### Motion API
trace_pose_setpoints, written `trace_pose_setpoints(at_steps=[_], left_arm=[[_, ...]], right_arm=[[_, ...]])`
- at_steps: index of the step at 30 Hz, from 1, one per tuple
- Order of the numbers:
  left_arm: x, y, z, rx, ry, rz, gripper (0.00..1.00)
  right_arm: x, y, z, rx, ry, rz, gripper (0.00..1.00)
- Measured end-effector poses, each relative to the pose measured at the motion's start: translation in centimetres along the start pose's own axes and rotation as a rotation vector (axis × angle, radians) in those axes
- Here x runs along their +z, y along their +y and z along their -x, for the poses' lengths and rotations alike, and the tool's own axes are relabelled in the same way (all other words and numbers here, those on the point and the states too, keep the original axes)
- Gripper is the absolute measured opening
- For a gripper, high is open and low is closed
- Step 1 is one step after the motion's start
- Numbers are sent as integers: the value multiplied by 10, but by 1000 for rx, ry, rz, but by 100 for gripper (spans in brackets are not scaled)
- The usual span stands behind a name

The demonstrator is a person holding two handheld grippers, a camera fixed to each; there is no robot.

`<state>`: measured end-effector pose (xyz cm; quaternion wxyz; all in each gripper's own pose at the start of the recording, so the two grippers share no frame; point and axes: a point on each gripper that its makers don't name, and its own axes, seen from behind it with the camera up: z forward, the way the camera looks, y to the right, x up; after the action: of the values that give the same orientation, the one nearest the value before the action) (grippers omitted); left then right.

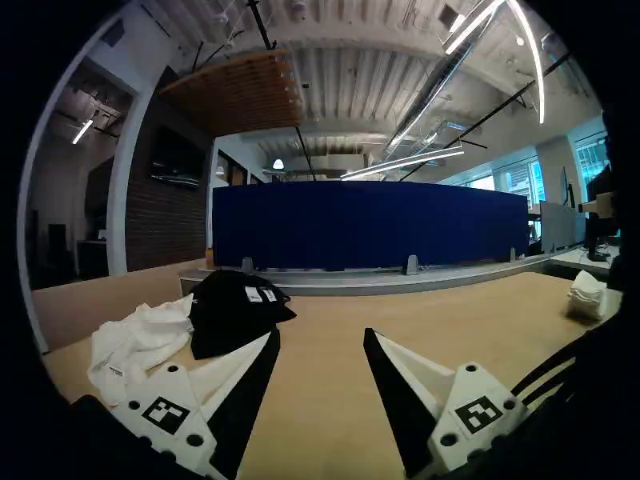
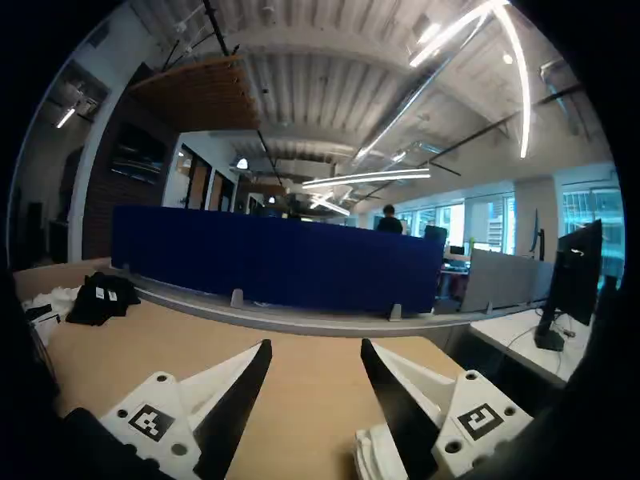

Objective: Fold towel

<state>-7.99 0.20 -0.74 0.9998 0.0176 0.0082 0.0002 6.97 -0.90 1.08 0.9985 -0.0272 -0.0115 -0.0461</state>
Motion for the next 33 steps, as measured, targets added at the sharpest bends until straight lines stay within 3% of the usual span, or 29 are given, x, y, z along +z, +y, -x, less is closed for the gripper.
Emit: trace_pose_setpoints(at_steps=[8,20,33], left_arm=[[1,0,0,0,0,0,77],[2,0,0,0,0,0,77],[1,-1,0,0,-1,0,77]], right_arm=[[-2,-1,19,16,15,-22,88],[-3,21,66,79,25,5,89],[1,10,101,95,15,-23,91]])
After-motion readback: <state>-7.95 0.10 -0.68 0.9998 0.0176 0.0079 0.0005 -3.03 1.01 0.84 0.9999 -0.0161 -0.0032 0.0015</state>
